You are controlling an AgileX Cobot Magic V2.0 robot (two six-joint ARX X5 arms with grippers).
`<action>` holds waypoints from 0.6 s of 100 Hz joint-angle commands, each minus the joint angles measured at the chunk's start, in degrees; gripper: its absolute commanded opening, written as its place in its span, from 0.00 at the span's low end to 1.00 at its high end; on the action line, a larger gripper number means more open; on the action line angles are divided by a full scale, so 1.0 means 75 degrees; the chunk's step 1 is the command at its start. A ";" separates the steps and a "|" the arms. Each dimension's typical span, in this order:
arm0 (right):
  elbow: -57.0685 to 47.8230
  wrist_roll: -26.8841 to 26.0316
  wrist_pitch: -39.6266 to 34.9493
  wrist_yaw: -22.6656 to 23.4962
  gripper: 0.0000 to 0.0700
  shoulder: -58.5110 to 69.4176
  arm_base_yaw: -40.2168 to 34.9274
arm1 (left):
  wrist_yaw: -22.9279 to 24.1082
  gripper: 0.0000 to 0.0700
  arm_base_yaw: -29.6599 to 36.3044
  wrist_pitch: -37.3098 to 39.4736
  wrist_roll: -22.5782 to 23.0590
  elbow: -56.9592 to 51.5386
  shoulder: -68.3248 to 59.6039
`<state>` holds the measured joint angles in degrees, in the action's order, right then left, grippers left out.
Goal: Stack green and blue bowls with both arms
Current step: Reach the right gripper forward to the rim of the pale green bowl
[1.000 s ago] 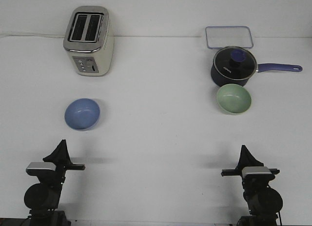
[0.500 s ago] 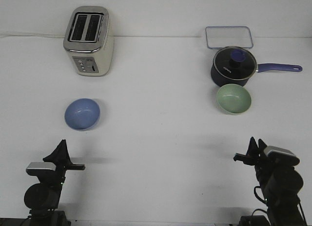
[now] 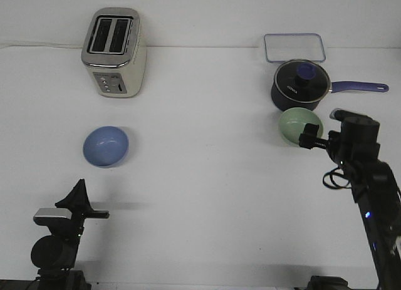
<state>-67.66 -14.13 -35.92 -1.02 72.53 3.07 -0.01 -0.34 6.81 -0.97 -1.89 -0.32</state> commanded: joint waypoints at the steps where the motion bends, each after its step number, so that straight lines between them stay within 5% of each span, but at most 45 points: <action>1: -0.0498 0.0323 -0.0108 0.0023 0.88 0.0848 0.0125 | -0.0003 0.02 -0.0003 0.0082 -0.0020 0.0146 0.0009; 60: -0.1588 0.0449 0.0452 0.0688 0.81 0.4392 0.0752 | 0.0000 0.02 -0.0003 0.0082 -0.0020 0.0146 0.0009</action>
<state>-78.15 -11.73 -33.34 3.46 103.79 8.49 -0.01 -0.34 6.83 -0.97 -1.89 -0.32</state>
